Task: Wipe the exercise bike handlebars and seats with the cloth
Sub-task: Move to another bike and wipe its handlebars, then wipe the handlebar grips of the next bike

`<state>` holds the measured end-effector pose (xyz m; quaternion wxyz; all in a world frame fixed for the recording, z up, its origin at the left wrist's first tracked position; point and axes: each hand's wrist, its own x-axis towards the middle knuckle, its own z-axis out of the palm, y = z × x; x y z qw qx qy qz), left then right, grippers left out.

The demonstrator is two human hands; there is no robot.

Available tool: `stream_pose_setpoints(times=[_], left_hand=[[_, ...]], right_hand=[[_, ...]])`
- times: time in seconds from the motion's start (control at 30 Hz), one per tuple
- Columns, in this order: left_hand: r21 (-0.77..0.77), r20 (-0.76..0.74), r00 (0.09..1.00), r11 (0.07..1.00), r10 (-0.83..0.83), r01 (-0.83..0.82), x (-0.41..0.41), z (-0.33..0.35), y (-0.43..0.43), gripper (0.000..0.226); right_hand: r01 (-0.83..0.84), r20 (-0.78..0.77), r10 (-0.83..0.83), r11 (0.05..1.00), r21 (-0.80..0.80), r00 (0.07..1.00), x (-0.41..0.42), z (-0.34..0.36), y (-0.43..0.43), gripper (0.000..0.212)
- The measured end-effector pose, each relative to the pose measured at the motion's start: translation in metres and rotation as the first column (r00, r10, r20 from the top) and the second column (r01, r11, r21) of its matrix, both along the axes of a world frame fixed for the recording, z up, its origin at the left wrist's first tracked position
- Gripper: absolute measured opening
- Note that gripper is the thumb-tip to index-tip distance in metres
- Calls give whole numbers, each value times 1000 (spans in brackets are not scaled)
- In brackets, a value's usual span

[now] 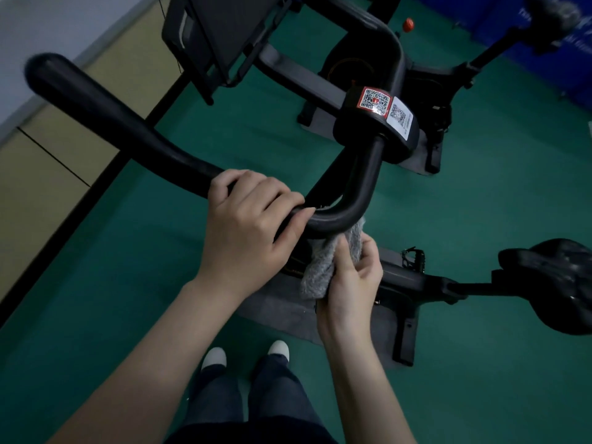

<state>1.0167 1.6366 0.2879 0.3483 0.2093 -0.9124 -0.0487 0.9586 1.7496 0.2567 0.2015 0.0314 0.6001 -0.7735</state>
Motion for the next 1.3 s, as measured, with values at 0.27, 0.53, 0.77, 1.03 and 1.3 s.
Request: stream_pose_setpoints(times=[0.27,0.53,0.77,1.03,1.3], left_hand=[[102,116,984,987,-135,123,13,13,-4,33],[151,107,951,950,-291,274,64,35,-21,32],[236,157,957,950,-244,204,138,18,-45,32],[388,481,876,903,-27,-186,216,-17,-63,47],[376,598,770,771,221,-514,256,-39,-30,58]], right_hand=[[-78,-198,129,965,249,972,14,4,15,12],[-14,-279,110,946,324,954,47,20,20,18],[-68,-352,240,897,436,905,81,28,-1,8],[-287,-389,504,821,494,771,103,31,-38,13],[-543,-362,753,651,530,550,103,22,-51,12]])
